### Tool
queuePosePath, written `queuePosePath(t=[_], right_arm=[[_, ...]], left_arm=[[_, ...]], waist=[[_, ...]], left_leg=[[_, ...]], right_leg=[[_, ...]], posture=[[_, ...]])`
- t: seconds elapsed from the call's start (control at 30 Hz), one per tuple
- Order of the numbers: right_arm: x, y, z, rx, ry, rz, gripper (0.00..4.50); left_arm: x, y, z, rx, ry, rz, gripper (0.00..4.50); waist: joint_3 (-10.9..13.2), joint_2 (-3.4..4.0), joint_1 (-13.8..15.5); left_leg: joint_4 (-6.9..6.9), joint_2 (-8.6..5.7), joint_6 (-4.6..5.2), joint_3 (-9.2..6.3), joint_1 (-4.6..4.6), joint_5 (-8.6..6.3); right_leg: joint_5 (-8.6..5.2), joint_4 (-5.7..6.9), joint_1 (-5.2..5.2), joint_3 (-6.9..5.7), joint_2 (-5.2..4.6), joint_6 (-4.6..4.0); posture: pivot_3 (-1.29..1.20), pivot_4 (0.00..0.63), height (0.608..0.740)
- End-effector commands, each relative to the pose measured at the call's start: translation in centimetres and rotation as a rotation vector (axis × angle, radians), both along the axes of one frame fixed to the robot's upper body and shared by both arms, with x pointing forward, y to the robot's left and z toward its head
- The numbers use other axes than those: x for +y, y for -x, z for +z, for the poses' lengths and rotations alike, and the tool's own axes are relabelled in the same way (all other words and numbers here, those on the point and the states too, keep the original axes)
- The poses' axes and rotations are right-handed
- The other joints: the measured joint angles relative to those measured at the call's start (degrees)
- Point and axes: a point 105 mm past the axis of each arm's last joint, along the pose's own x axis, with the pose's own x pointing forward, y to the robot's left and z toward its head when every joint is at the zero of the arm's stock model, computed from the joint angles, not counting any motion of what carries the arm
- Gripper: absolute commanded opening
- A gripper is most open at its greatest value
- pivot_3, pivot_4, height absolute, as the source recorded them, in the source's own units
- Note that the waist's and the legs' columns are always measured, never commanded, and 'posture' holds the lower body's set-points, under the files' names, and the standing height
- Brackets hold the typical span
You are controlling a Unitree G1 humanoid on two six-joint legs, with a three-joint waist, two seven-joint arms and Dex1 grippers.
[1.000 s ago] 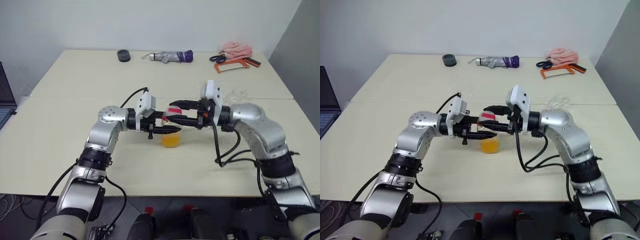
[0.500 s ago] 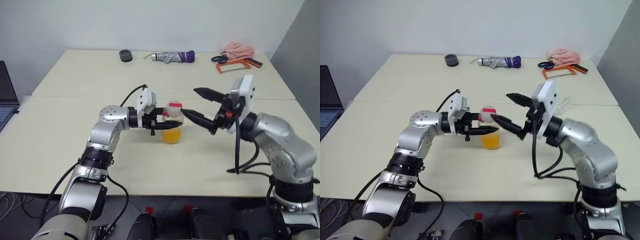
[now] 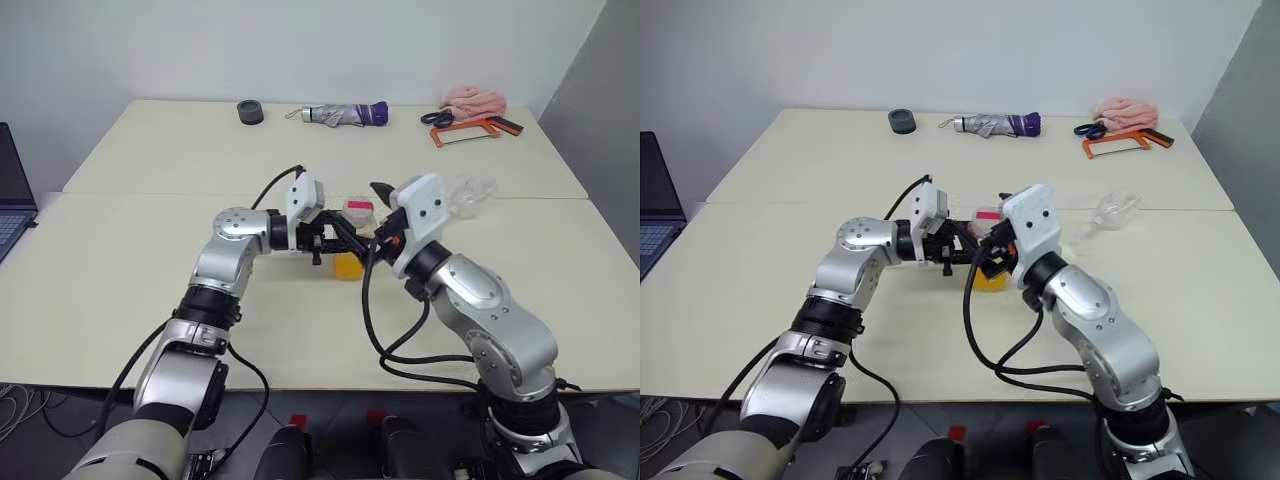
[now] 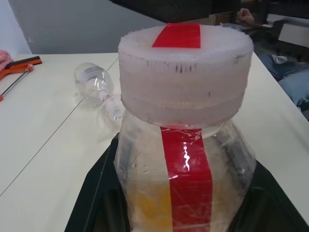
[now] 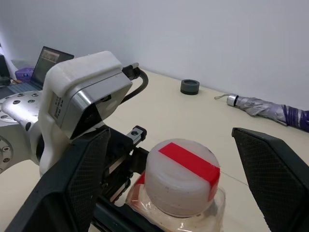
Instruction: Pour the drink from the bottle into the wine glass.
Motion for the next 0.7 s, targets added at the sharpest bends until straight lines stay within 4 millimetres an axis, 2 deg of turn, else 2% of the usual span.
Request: queuePosePath(t=[0.03, 0.23, 0.33, 0.5, 0.67, 0.7], right_arm=[[0.0, 0.2, 0.9, -0.033, -0.028, -0.016, 4.29], [-0.3, -0.4, 0.3, 0.0, -0.045, -0.05, 4.29], [-0.3, -0.6, -0.2, 0.025, -0.044, -0.051, 3.71], [-0.1, -0.6, -0.3, 0.027, -0.046, -0.04, 1.93], [0.6, -0.3, -0.2, -0.002, -0.024, 0.039, 1.86], [1.1, -0.1, -0.3, -0.028, 0.02, 0.121, 1.86]], left_arm=[[-0.5, 0.1, 1.7, -0.072, 0.018, -0.018, 1.82], [-0.4, 0.1, 1.7, -0.073, 0.022, -0.014, 1.82], [-0.3, 0.1, 1.7, -0.073, 0.025, -0.011, 1.82], [-0.2, 0.1, 1.7, -0.071, 0.025, -0.01, 1.82], [0.0, 0.3, 1.8, -0.065, 0.02, -0.02, 1.82], [0.1, 0.5, 1.9, -0.056, 0.018, -0.033, 1.82]], waist=[[0.0, 0.0, -0.1], [0.0, 0.0, -0.2], [0.0, 0.0, -0.2], [0.0, 0.0, -0.2], [0.0, 0.0, -0.2], [0.0, 0.0, -0.2]], left_leg=[[0.0, 0.0, 0.0, 0.01, 0.0, 0.0], [0.0, 0.0, 0.0, 0.0, 0.0, 0.0], [0.0, 0.0, 0.01, 0.0, 0.0, 0.0], [0.0, 0.0, 0.02, 0.0, 0.0, -0.01], [0.0, -0.02, 0.03, 0.0, 0.0, -0.01], [0.0, -0.03, 0.03, 0.01, 0.0, -0.01]], right_leg=[[0.0, 0.0, 0.0, 0.0, 0.0, 0.0], [0.0, 0.0, 0.0, 0.0, 0.0, 0.0], [0.0, 0.0, 0.0, 0.0, 0.0, 0.0], [0.0, 0.0, 0.0, 0.0, 0.01, 0.0], [0.0, 0.0, 0.0, 0.0, 0.01, 0.0], [0.0, 0.0, 0.0, 0.0, 0.01, 0.0]], posture=[[0.0, 0.15, 0.74], [0.0, 0.15, 0.74], [0.0, 0.15, 0.74], [0.0, 0.15, 0.74], [0.0, 0.15, 0.74], [0.0, 0.15, 0.74]])
